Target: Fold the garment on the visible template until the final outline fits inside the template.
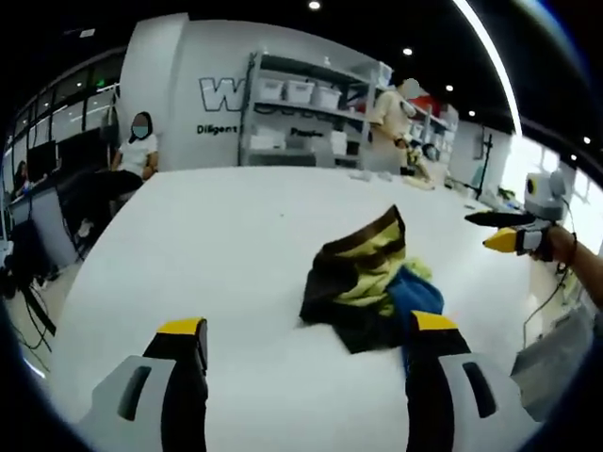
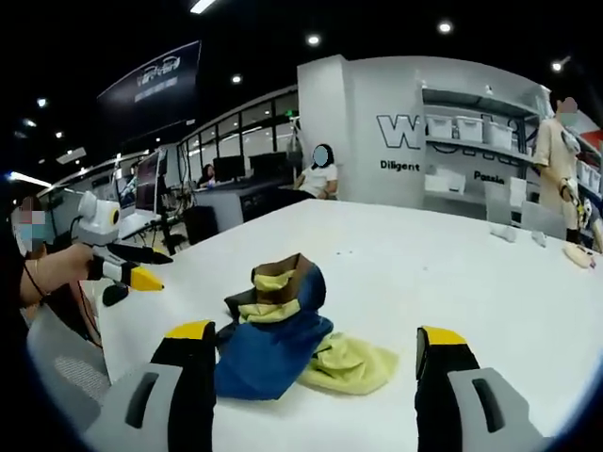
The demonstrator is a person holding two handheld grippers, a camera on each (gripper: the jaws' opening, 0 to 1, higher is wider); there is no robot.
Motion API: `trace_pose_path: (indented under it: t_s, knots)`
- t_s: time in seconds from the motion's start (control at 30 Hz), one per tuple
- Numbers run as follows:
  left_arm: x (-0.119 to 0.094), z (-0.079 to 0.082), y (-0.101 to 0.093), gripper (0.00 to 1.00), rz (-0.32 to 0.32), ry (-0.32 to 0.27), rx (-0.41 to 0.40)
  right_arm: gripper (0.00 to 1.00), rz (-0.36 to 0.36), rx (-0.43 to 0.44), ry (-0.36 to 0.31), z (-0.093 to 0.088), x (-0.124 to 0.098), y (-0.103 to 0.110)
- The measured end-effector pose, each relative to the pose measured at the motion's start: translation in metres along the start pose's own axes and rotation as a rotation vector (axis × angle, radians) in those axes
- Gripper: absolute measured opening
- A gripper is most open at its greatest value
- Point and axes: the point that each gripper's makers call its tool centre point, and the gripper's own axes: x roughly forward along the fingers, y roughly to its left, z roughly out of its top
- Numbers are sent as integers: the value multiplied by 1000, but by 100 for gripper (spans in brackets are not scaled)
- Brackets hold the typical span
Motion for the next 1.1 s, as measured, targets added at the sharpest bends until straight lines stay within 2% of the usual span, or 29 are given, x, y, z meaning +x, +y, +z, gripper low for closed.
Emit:
trace_pose_path:
  t_s: [0.2,0.27,0.47,0.6,0.7,0.97,1.1]
  knots:
    - [18,0,4,78,-7,19,3,79,2,-7,3,2,21,-11]
    - [21,2,4,74,-2,11,12,79,8,-6,9,1,29,-14]
    - [37,5,6,72,-7,4,17,74,36,-14,20,0,52,-19]
    - [49,2,8,75,-6,16,29,70,47,-40,25,-2,65,-24]
    - [59,-2,9,73,-13,27,49,69,67,-76,33,-5,76,-26]
    - [83,-12,6,66,-48,51,100,56,93,-113,51,-13,102,-29]
    - [97,-23,5,67,-73,88,98,48,110,-127,64,-19,113,-27]
